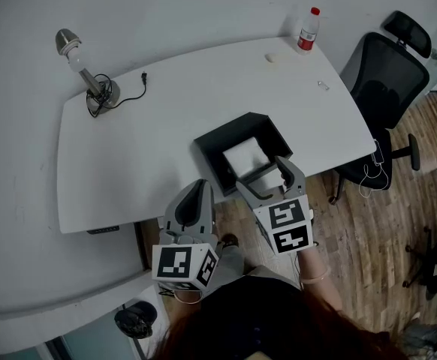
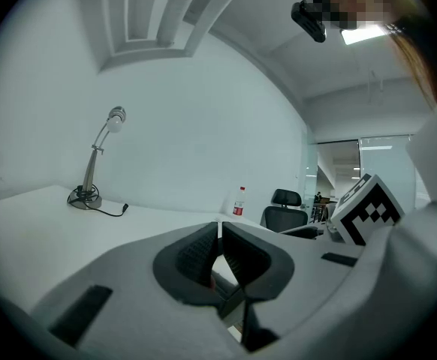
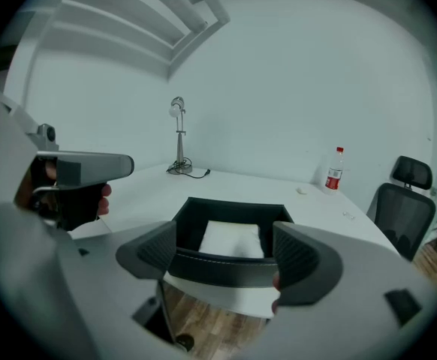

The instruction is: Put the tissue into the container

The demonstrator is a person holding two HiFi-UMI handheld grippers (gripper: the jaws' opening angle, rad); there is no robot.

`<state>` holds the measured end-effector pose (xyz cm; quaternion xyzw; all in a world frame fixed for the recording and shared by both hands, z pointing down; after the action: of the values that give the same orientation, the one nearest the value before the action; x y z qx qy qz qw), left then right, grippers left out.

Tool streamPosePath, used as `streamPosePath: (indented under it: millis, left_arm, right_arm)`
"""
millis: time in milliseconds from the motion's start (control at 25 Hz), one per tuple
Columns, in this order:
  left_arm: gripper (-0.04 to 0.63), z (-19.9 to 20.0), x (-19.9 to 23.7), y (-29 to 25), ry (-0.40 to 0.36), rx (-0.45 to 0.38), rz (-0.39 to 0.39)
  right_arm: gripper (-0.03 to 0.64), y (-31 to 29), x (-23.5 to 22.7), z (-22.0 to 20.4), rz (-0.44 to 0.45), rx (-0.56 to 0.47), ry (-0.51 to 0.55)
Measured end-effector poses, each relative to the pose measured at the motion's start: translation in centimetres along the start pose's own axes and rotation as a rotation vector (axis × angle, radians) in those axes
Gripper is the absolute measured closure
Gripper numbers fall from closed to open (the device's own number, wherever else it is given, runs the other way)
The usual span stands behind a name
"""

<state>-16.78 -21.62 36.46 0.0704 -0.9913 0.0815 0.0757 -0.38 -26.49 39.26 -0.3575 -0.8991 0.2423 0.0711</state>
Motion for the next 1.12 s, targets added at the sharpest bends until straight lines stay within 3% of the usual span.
streamPosePath:
  millis: [1120]
  left_arm:
    - [0.557,-0.3,-5.5,8.6,-0.05,-0.067,0.01]
  right_arm:
    - [0.198,9.0,4.3,-1.1,0.059,-0.185,0.075]
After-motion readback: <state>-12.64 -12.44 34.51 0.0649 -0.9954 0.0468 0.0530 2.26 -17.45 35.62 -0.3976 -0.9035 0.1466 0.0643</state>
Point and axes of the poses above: the fingertips, and each gripper's own axes: y backward along the fingers, x to its left, z out of its top, the point moved 7 cm from there along y, backward along the fingers, and after that the axes turned 12 degrees about z, right-handed, at the moved point
